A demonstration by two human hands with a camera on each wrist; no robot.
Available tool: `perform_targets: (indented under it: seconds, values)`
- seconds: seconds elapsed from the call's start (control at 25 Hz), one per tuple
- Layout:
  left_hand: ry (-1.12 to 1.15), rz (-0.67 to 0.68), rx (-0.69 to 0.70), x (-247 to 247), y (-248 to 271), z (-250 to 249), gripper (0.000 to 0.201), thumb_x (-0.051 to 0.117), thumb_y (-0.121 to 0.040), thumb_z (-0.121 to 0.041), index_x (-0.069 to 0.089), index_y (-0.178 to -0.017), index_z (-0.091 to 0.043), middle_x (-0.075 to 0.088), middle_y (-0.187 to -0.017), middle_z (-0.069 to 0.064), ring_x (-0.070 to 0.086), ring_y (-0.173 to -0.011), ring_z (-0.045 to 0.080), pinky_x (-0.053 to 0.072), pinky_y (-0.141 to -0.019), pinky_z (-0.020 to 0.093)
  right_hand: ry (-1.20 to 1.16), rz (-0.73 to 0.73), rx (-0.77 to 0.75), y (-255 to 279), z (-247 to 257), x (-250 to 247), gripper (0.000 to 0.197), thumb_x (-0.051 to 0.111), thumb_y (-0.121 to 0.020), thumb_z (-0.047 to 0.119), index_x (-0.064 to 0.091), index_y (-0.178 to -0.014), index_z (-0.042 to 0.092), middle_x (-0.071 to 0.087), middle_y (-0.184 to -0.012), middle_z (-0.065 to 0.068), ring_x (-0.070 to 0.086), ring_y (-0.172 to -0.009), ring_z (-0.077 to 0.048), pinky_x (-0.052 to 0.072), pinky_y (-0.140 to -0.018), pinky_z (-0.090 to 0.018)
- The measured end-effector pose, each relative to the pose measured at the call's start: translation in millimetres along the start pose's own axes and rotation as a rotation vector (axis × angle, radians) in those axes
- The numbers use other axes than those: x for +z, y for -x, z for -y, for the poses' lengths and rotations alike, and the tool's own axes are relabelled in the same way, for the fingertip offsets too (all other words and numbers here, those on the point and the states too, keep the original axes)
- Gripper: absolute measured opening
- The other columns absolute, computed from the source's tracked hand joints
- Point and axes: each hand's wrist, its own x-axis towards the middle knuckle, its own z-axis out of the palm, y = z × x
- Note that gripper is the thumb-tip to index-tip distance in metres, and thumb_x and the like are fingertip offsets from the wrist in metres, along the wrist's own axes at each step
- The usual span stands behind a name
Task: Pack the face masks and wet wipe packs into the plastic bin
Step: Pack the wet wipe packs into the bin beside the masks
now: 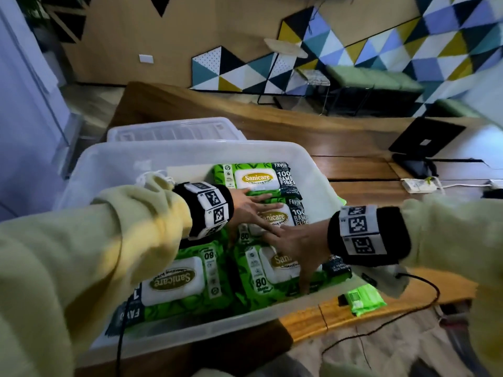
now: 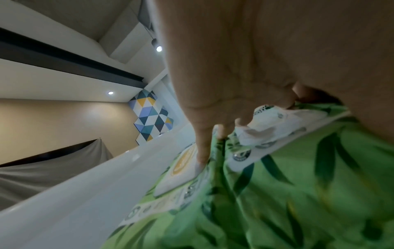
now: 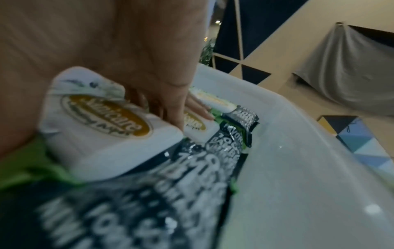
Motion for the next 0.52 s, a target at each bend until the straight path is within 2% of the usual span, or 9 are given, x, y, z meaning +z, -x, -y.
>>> perform_targets:
  seconds: [0.08, 0.16, 0.24, 0.32, 0.4, 0.44, 0.48, 0.52]
  values:
    - [-0.016, 0.023, -0.025, -1, -3, -3, 0.101, 0.070, -0.081, -0.037, -0.005, -0.147, -0.042, -0.030, -0.154, 0.001, -0.023, -0.142, 0.029, 0.008, -0.114, 0.061, 0.142, -0.038, 0.004, 1, 9, 6, 0.129, 0.077, -0.062, 0.052, -0.003, -0.146, -0.004, 0.004, -0.155, -0.020, 0.014, -0.141, -0.036, 0.023, -0.116, -0.042]
    - [-0.043, 0.016, -0.047, 0, -3, -5, 0.103, 0.071, -0.080, -0.036, -0.006, -0.148, -0.038, -0.030, -0.154, 0.004, -0.021, -0.143, 0.030, 0.011, -0.112, 0.064, 0.210, -0.053, 0.023, -1, 13, 6, 0.125, 0.076, -0.062, 0.053, 0.005, -0.144, -0.008, 0.015, -0.151, -0.021, 0.017, -0.138, -0.036, 0.031, -0.109, -0.040]
    - [-0.018, 0.031, -0.051, -2, -1, -10, 0.107, 0.073, -0.079, -0.037, -0.007, -0.149, -0.033, -0.028, -0.154, 0.007, -0.019, -0.144, 0.030, 0.011, -0.113, 0.062, 0.216, -0.078, 0.035, 1, 16, 1, 0.120, 0.076, -0.062, 0.053, 0.010, -0.144, -0.006, 0.019, -0.149, -0.019, 0.018, -0.138, -0.034, 0.039, -0.103, -0.040]
    - [0.027, 0.030, -0.034, -5, 7, -15, 0.105, 0.069, -0.082, -0.037, -0.010, -0.149, -0.029, -0.025, -0.155, 0.010, -0.015, -0.145, 0.029, 0.010, -0.114, 0.059, 0.222, -0.068, 0.027, 10, 17, 2, 0.116, 0.070, -0.070, 0.054, 0.003, -0.146, -0.004, 0.015, -0.151, -0.019, 0.013, -0.140, -0.033, 0.028, -0.111, -0.040]
    - [0.018, -0.027, -0.036, -7, 16, -8, 0.092, 0.059, -0.090, -0.032, -0.012, -0.149, -0.029, -0.023, -0.156, 0.009, -0.014, -0.145, 0.028, 0.010, -0.115, 0.056, 0.185, -0.024, 0.095, 27, 14, 11, 0.104, 0.059, -0.083, 0.051, -0.009, -0.148, 0.006, 0.004, -0.155, -0.019, 0.008, -0.142, -0.034, 0.020, -0.116, -0.042]
    - [0.012, -0.061, -0.056, -7, 18, -2, 0.086, 0.053, -0.094, -0.026, -0.013, -0.148, -0.031, -0.024, -0.155, 0.008, -0.016, -0.144, 0.028, 0.008, -0.115, 0.059, 0.137, 0.008, 0.169, 37, 10, 18, 0.094, 0.053, -0.089, 0.045, -0.012, -0.148, 0.013, 0.001, -0.155, -0.021, 0.010, -0.142, -0.036, 0.023, -0.115, -0.045]
    - [0.009, -0.079, -0.082, -6, 18, 4, 0.081, 0.048, -0.096, -0.022, -0.014, -0.147, -0.034, -0.026, -0.155, 0.007, -0.018, -0.144, 0.029, 0.008, -0.113, 0.062, 0.086, 0.054, 0.237, 48, 7, 24, 0.082, 0.049, -0.094, 0.036, -0.011, -0.148, 0.019, 0.008, -0.153, -0.023, 0.020, -0.139, -0.039, 0.032, -0.111, -0.048]
    - [0.004, -0.074, -0.109, -5, 15, 9, 0.077, 0.043, -0.098, -0.022, -0.015, -0.147, -0.035, -0.028, -0.154, 0.006, -0.020, -0.143, 0.030, 0.008, -0.111, 0.066, 0.045, 0.129, 0.273, 56, 5, 28, 0.075, 0.043, -0.097, 0.025, -0.012, -0.148, 0.024, 0.024, -0.147, -0.027, 0.037, -0.130, -0.040, 0.041, -0.103, -0.050]
